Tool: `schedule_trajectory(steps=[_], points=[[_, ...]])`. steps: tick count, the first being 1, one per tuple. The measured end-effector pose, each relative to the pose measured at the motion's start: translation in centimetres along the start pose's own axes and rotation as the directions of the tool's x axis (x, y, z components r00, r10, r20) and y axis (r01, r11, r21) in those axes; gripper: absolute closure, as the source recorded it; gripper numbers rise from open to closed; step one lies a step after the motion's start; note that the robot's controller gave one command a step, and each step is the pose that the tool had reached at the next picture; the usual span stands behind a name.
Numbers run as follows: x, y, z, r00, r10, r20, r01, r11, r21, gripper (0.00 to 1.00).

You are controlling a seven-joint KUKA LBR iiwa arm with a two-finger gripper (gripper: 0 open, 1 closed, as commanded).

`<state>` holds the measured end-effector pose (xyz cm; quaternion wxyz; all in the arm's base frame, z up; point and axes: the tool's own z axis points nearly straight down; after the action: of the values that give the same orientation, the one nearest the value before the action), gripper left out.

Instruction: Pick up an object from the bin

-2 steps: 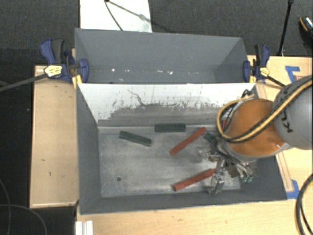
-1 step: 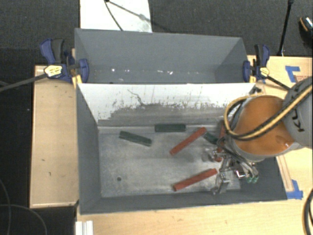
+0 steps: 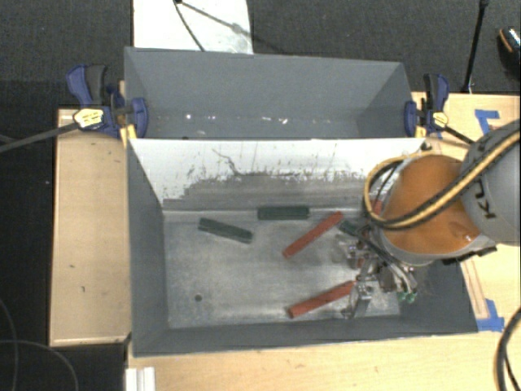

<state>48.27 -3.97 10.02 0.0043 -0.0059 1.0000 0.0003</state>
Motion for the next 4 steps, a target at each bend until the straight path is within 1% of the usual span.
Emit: schedule_trajectory(steps=[1,2,3,4], points=[[0.3,0.8,2.9,0.996,0.094,-0.002,-0.094,0.996,0.0,0.0],[0.2,2.3,2.9,0.985,0.171,-0.002,-0.171,0.985,0.001,0.0],[0.4,2.3,3.0,0.985,0.171,-0.006,-0.171,0.985,0.001,1.0],[0.2,2.3,-0.7,0.986,0.168,-0.002,-0.168,0.986,0.001,1.0]])
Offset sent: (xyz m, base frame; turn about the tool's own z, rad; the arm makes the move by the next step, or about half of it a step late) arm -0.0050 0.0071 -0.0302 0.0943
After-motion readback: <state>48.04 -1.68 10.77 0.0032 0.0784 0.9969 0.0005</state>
